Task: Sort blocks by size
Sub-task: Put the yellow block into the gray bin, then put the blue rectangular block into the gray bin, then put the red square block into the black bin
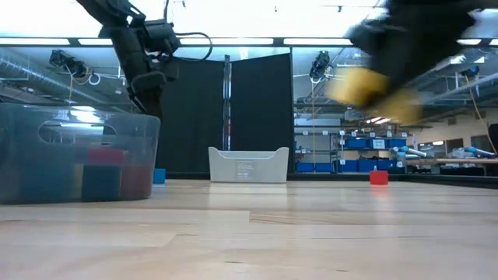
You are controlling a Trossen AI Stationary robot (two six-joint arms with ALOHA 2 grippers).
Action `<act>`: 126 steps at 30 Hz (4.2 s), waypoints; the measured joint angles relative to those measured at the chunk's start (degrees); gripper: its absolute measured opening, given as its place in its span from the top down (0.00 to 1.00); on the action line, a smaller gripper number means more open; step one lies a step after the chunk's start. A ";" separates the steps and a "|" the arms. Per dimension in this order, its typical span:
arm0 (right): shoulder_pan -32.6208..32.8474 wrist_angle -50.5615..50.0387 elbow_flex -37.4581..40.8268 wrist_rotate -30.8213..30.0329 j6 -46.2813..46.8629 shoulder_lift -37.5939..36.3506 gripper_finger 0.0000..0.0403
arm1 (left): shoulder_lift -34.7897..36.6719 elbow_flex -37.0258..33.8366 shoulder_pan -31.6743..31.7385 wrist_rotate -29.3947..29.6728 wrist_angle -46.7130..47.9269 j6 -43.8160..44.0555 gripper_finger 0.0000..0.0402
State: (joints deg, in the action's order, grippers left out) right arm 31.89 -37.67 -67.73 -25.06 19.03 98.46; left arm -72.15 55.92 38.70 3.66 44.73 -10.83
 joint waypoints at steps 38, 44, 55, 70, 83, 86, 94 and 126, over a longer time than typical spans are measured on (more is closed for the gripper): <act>-51.23 35.46 -4.76 13.32 -35.18 -2.17 0.12 | -11.69 -5.06 0.37 -1.35 -9.29 -4.30 0.31; -44.22 31.80 -4.78 9.63 -36.52 -10.16 0.20 | -14.79 -6.32 0.35 -0.56 -9.21 -5.28 0.31; -34.47 23.21 -4.81 -2.58 -35.95 -18.84 0.28 | -14.67 -6.14 0.21 -3.57 -8.86 -4.40 0.31; -31.84 20.26 -4.81 -4.06 -32.48 -18.89 0.28 | -13.54 -8.25 -1.25 -8.24 -7.62 -4.77 0.31; -30.59 20.42 -4.81 -4.05 -32.47 -18.89 0.29 | -18.63 -11.60 -2.49 -1.71 -15.13 -3.16 0.43; -30.06 20.43 -4.81 -4.70 -32.48 -18.91 0.29 | -19.65 -10.99 -2.56 -2.00 -14.96 -3.18 0.60; -27.99 19.27 -4.81 -9.37 -32.73 -18.95 0.30 | -17.69 -4.96 -2.31 -0.62 -14.07 -1.97 0.65; -48.88 0.09 13.83 0.61 -8.54 -25.18 0.22 | -25.91 20.42 -3.42 -10.95 -22.37 5.07 0.08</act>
State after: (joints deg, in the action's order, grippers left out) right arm -16.99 -37.59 -53.90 -24.45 10.48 73.28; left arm -98.06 76.34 35.28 -7.28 22.36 -5.76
